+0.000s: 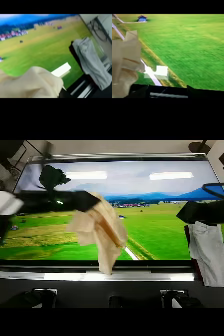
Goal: Fold the shirts.
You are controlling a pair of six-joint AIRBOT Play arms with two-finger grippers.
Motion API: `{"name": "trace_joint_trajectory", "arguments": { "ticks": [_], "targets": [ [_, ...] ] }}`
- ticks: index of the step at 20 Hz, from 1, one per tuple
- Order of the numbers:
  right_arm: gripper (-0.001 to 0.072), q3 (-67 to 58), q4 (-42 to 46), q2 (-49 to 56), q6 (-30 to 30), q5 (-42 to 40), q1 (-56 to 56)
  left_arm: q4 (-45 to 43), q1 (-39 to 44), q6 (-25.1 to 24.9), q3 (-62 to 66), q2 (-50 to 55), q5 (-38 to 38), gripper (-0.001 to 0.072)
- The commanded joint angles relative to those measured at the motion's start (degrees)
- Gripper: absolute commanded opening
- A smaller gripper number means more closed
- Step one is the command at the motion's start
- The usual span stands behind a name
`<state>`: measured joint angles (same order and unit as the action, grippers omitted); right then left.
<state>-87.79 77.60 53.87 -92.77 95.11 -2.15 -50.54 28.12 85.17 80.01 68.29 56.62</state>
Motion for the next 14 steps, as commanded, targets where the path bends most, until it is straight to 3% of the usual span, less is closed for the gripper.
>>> {"name": "trace_joint_trajectory", "arguments": {
  "ticks": [1,2,3,4,6,10,12,14],
  "targets": [
    [0.0535,-0.02,0.00,-1.01,-0.04,1.20,0.02,-0.46,8.33,0.13,-0.74,13.70,1.97,0.0030],
    [0.0552,-0.02,0.02,-0.87,-0.02,1.20,0.02,0.07,9.55,0.15,0.26,17.35,3.06,0.0055],
    [0.0596,-0.02,0.02,-0.59,0.00,1.22,0.02,1.46,9.92,0.17,1.97,20.15,5.16,0.0320],
    [0.0651,-0.02,0.00,-0.17,0.00,1.22,0.02,1.88,9.62,0.76,4.09,21.79,7.85,0.0678],
    [0.0677,-0.02,0.00,1.46,0.04,1.29,0.02,-1.46,6.62,0.92,8.66,22.16,13.79,0.0720],
    [0.0677,0.04,-2.45,8.68,0.61,1.66,0.02,-21.03,-4.07,2.14,10.51,17.44,27.96,0.0720],
    [0.0680,0.04,-8.41,13.46,1.84,0.85,0.04,-21.90,-8.79,2.23,6.10,14.32,30.95,0.0720],
    [0.0689,0.04,-14.27,18.38,3.37,1.01,0.39,-19.12,-10.36,2.23,-2.82,10.34,29.18,0.0720]
  ]
}}
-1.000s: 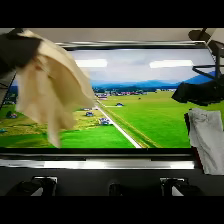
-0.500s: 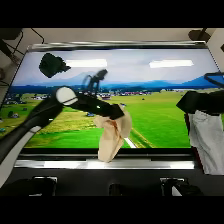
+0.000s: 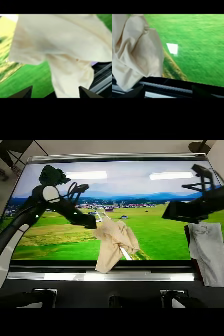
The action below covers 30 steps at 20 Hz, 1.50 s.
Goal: Fold the shirts.
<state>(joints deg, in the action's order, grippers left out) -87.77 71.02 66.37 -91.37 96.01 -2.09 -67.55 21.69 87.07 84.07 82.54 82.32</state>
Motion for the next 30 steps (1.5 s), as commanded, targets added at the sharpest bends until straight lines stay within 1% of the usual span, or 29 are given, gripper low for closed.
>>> {"name": "trace_joint_trajectory", "arguments": {
  "ticks": [1,2,3,5,6,7,8,9,11,12,14,16,17,18,19,20,21,22,23,24,26,28,30],
  "targets": [
    [0.0693,0.02,-7.67,8.15,3.17,0.61,1.44,0.46,-3.58,0.31,-12.72,-6.12,1.01,0.0720],
    [0.0708,0.02,-6.56,10.03,4.02,1.03,2.84,4.17,-2.67,-0.13,-18.34,-8.00,-2.05,0.0720],
    [0.0708,0.72,-6.05,11.63,4.83,0.85,4.35,8.87,-1.14,-0.31,-24.20,-9.70,-6.10,0.0720],
    [0.0708,5.68,-6.05,12.68,8.83,-1.92,7.06,15.98,2.75,-0.28,-32.68,-10.54,-14.82,0.0720],
    [0.0708,9.31,-6.05,12.66,9.90,-4.17,8.07,18.18,4.74,-0.26,-35.32,-10.12,-18.67,0.0720],
    [0.0708,13.42,-6.03,12.66,10.71,-6.08,9.03,20.46,6.93,-0.04,-37.44,-9.42,-22.53,0.0717],
    [0.0708,17.11,-5.99,12.66,11.78,-7.17,9.92,22.67,8.98,-0.04,-38.56,-8.39,-25.18,0.0695],
    [0.0708,20.63,-5.97,12.66,13.18,-7.85,11.04,24.52,11.08,-0.04,-38.93,-6.97,-27.23,0.0641],
    [0.0709,25.70,-5.46,12.66,14.32,-11.21,13.40,26.97,14.25,-0.04,-38.91,-3.96,-30.25,0.0642],
    [0.0708,27.47,-4.63,12.66,14.32,-14.14,14.49,27.76,15.21,0.02,-38.91,-2.49,-30.88,0.0629],
    [0.0712,29.70,-3.76,12.68,14.43,-19.71,16.37,27.93,15.89,1.05,-38.91,-0.04,-30.73,0.0361],
    [0.0710,30.56,-3.85,13.20,14.40,-23.69,18.03,27.96,15.82,0.55,-38.86,0.37,-30.58,0.0067],
    [0.0706,30.56,-3.98,13.81,13.86,-25.53,18.86,27.93,15.82,-0.39,-38.80,0.07,-30.53,0.0030],
    [0.0676,30.56,-3.98,14.27,12.94,-27.19,19.61,27.91,15.82,-1.05,-38.71,-0.39,-30.49,0.0030],
    [0.0484,30.53,-4.00,14.60,11.98,-28.74,20.20,27.85,15.80,-1.62,-38.62,-1.09,-30.58,0.0029],
    [0.0085,30.53,-3.96,14.69,11.21,-29.77,20.55,27.17,15.74,-1.79,-38.58,-2.12,-30.82,0.0029],
    [0.0040,30.49,-3.96,14.47,10.45,-30.64,20.52,25.20,15.52,-1.77,-38.56,-3.91,-30.97,0.0028],
    [0.0040,30.01,-3.37,13.90,10.36,-30.45,20.31,22.67,14.88,-1.49,-38.56,-6.19,-30.91,0.0028],
    [0.0040,29.05,-0.87,12.83,10.34,-30.16,20.33,19.26,13.51,-0.46,-38.56,-9.38,-30.75,0.0028],
    [0.0040,27.63,2.36,10.78,9.77,-30.23,20.31,15.21,11.45,1.99,-38.27,-13.20,-30.60,0.0027],
    [0.0040,23.30,11.54,4.48,7.34,-32.00,20.31,8.48,5.49,5.88,-35.65,-21.88,-29.03,0.0028],
    [0.0040,17.25,20.92,-3.72,3.93,-37.07,20.31,4.72,-1.57,6.01,-29.62,-31.10,-28.68,0.0028],
    [0.0041,10.80,31.26,-11.87,-1.49,-41.57,20.31,2.10,-9.42,6.05,-21.14,-38.64,-29.59,0.0028]
  ]
}}
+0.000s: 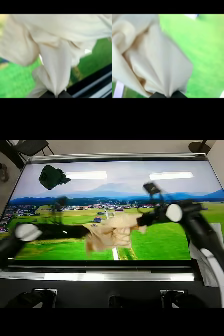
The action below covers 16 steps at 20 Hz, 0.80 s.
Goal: Fold the shirts.
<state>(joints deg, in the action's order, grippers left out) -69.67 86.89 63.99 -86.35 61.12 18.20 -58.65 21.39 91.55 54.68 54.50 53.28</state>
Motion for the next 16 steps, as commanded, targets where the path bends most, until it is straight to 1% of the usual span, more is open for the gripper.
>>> {"name": "trace_joint_trajectory", "arguments": {
  "ticks": [1,2,4,5,7,10,13,15,16],
  "targets": [
    [0.0041,-10.19,19.80,-13.20,-9.62,-7.93,0.02,-7.19,-13.16,1.95,12.48,-13.35,-1.05,0.0028],
    [0.0040,-12.33,22.03,-16.22,-11.63,-8.13,0.04,-7.19,-17.46,2.89,16.74,-15.50,-1.38,0.0028],
    [0.0040,-14.25,21.66,-21.44,-12.07,-7.63,0.04,-7.13,-23.74,3.69,23.80,-18.12,-1.36,0.0028],
    [0.0041,-14.23,20.83,-23.80,-12.20,-6.82,0.04,-7.10,-25.09,3.67,26.43,-18.95,-1.29,0.0028],
    [0.0041,-14.23,20.85,-27.15,-13.00,-3.34,0.04,-7.26,-25.31,2.86,30.25,-19.69,-1.27,0.0028],
    [0.0041,-14.23,20.81,-30.62,-13.14,3.19,0.04,-7.19,-25.29,2.84,31.50,-20.02,-1.09,0.0028],
    [0.0041,-14.23,20.06,-33.51,-13.20,5.01,0.04,-6.93,-25.22,2.82,31.50,-20.02,0.70,0.0029],
    [0.0041,-14.23,18.71,-34.29,-15.82,5.86,0.04,-6.97,-25.22,2.78,31.43,-19.93,2.89,0.0029],
    [0.0041,-14.16,16.35,-33.90,-17.03,8.31,0.04,-6.97,-25.22,2.80,31.08,-19.76,3.74,0.0029]
  ]
}}
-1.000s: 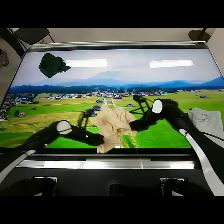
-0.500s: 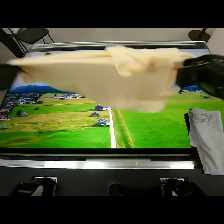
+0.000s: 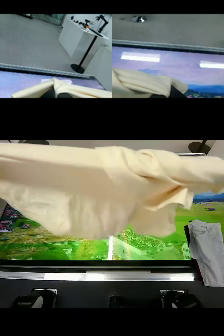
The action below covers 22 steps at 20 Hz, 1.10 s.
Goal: Fold the shirts.
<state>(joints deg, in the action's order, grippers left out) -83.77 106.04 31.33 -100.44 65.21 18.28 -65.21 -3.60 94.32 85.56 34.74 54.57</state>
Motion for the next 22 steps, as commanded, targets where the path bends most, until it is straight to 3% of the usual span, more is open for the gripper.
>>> {"name": "trace_joint_trajectory", "arguments": {
  "ticks": [1,2,4,6,8,11,15,18,20,21,22],
  "targets": [
    [0.0041,-0.07,-5.95,-0.11,-2.93,8.46,-0.04,-0.42,-0.24,0.00,-0.48,0.24,2.93,0.0029],
    [0.0041,0.35,-10.49,1.64,-2.95,15.50,-0.04,-0.42,-0.24,-0.55,-1.68,0.68,2.93,0.0029],
    [0.0041,4.81,-18.88,5.57,-2.97,25.55,-0.04,-0.70,-0.24,-6.84,-5.97,2.54,2.93,0.0029],
    [0.0041,14.75,-27.28,8.63,-5.51,28.63,-0.04,-1.55,-0.26,-8.44,-11.67,5.77,2.86,0.0029],
    [0.0041,24.92,-31.78,10.43,-5.49,22.36,-0.04,-0.79,-0.09,-8.44,-17.38,11.28,2.82,0.0029],
    [0.0041,34.84,-31.91,16.37,-7.28,3.65,-0.04,-0.55,2.23,-10.16,-20.28,23.21,-0.79,0.0029],
    [0.0042,35.34,-33.31,31.65,-10.60,-15.91,-0.04,1.60,5.18,-10.78,-16.48,39.19,-9.84,0.0030],
    [0.0042,35.34,-33.68,39.30,-15.13,-27.58,-0.04,10.03,5.70,-10.80,-12.57,47.52,-8.85,0.0030],
    [0.0067,35.28,-33.64,40.89,-18.97,-30.73,-0.07,11.96,6.78,-10.80,-12.31,50.16,-7.41,0.0043],
    [0.0246,34.73,-33.64,40.74,-19.32,-30.73,-0.07,11.85,7.17,-10.82,-12.31,50.86,-5.99,0.0191],
    [0.0514,33.57,-33.59,40.30,-19.08,-29.16,-0.09,11.80,7.21,-10.82,-12.28,51.17,-4.28,0.0527]
  ]
}}
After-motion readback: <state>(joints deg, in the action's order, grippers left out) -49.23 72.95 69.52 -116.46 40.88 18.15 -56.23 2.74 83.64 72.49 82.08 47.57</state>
